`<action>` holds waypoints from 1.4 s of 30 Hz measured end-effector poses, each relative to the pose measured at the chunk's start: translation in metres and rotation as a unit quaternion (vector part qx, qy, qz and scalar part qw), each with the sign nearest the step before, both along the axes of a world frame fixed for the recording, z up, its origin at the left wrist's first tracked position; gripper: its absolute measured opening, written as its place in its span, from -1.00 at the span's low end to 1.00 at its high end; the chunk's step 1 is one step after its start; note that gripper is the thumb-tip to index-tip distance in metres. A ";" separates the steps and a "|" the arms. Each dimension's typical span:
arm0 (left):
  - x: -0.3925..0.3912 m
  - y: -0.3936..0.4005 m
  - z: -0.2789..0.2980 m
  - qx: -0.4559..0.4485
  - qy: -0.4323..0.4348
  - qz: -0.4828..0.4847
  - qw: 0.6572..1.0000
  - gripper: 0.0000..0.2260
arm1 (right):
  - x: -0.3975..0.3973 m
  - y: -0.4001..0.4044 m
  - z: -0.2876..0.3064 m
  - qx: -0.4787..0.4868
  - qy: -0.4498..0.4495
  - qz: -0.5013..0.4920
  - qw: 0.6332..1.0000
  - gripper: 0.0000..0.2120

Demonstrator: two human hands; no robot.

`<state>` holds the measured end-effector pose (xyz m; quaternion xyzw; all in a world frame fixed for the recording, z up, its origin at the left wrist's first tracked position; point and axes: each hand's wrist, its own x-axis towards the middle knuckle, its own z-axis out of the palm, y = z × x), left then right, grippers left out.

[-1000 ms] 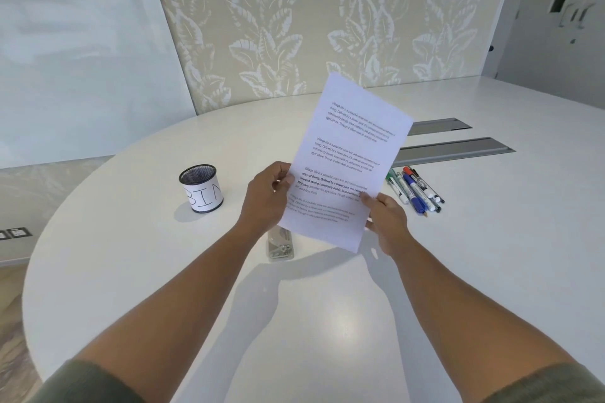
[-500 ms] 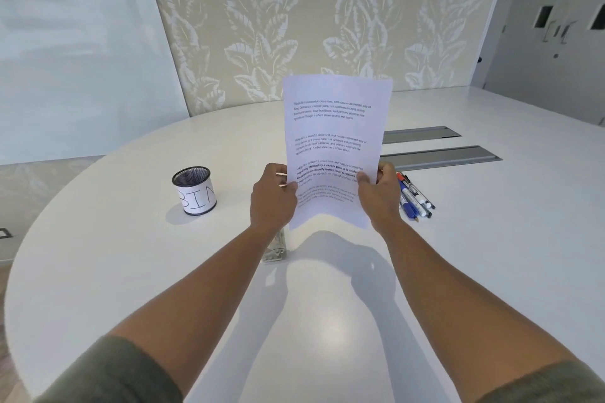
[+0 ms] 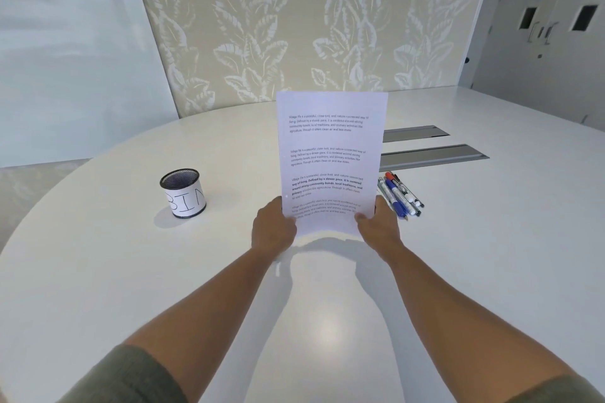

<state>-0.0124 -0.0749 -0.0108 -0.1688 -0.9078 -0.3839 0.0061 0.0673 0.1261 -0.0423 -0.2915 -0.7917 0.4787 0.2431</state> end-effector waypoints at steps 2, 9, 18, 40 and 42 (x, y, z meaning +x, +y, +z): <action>0.002 0.004 0.004 0.035 0.004 0.018 0.999 -0.78 | -0.002 0.002 0.007 -0.009 0.027 -0.009 1.000 -0.68; 0.013 0.011 -0.007 0.017 -0.002 0.042 0.999 -0.76 | 0.008 0.005 -0.005 -0.007 -0.040 0.005 0.999 -0.70; 0.015 0.010 -0.033 -0.039 -0.054 0.031 0.997 -0.74 | 0.011 0.006 -0.020 0.025 -0.087 0.017 0.996 -0.83; -0.086 0.005 0.014 0.010 -0.042 0.095 0.995 -0.90 | -0.091 0.009 0.017 -0.064 0.030 0.049 0.996 -0.72; -0.098 0.003 0.015 0.019 -0.051 0.103 0.993 -0.86 | -0.105 0.009 0.020 -0.073 0.031 0.050 0.996 -0.73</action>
